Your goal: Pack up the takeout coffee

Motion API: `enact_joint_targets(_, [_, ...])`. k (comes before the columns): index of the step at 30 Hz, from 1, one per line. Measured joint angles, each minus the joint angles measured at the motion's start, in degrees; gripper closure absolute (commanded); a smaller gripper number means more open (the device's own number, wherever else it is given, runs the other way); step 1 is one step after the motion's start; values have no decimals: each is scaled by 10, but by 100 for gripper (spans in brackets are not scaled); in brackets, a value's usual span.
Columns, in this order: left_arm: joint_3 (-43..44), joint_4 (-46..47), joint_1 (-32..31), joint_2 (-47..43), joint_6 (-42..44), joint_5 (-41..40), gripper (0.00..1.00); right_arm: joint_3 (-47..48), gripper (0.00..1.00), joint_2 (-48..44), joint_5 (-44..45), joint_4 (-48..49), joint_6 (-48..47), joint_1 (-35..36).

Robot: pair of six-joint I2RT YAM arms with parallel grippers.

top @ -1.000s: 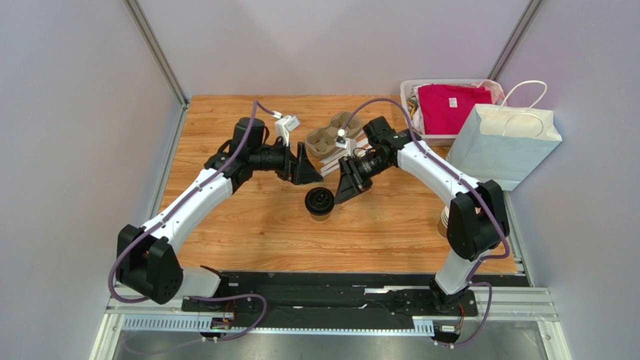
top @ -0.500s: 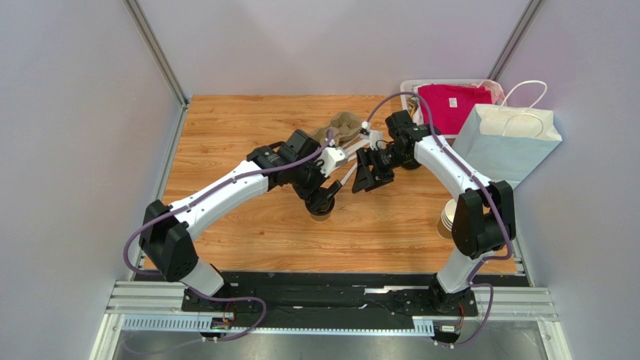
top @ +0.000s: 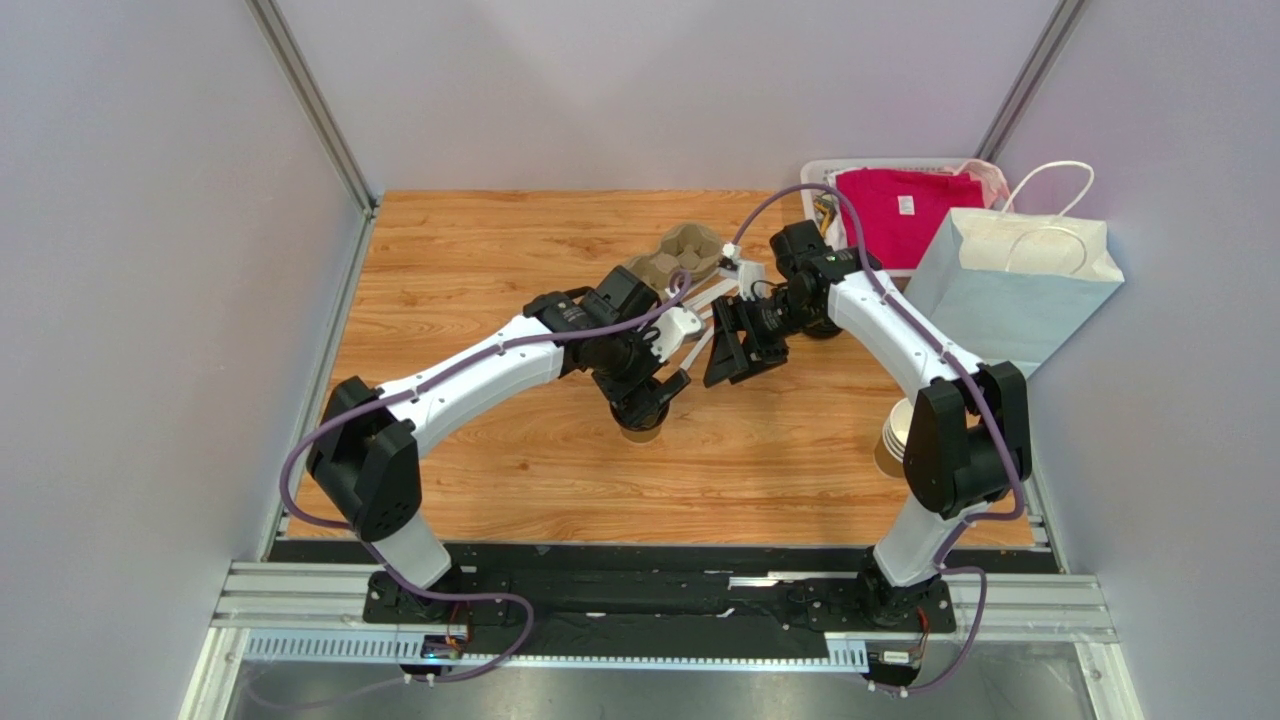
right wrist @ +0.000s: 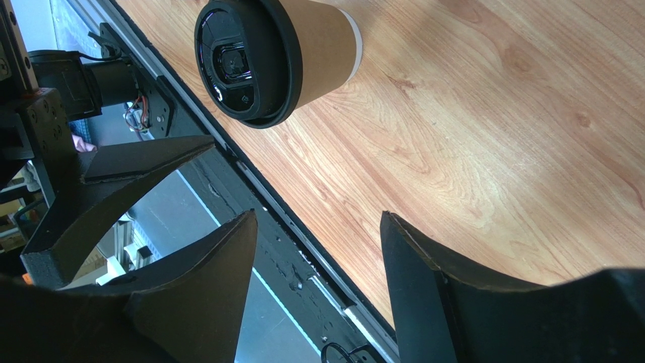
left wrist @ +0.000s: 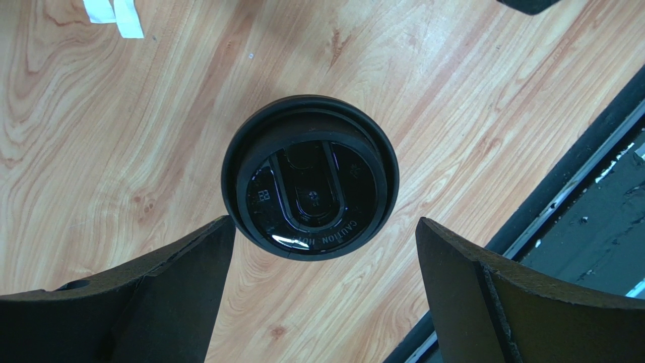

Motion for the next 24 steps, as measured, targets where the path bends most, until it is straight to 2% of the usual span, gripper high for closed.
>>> enact_joint_targets(9, [7,17,-5,22,7,-14,7,0,35,0,-5,0,-1,0])
enact_joint_targets(24, [-7,54,-14,33,9,-36,21,0,35,3,-9,0,-2,0])
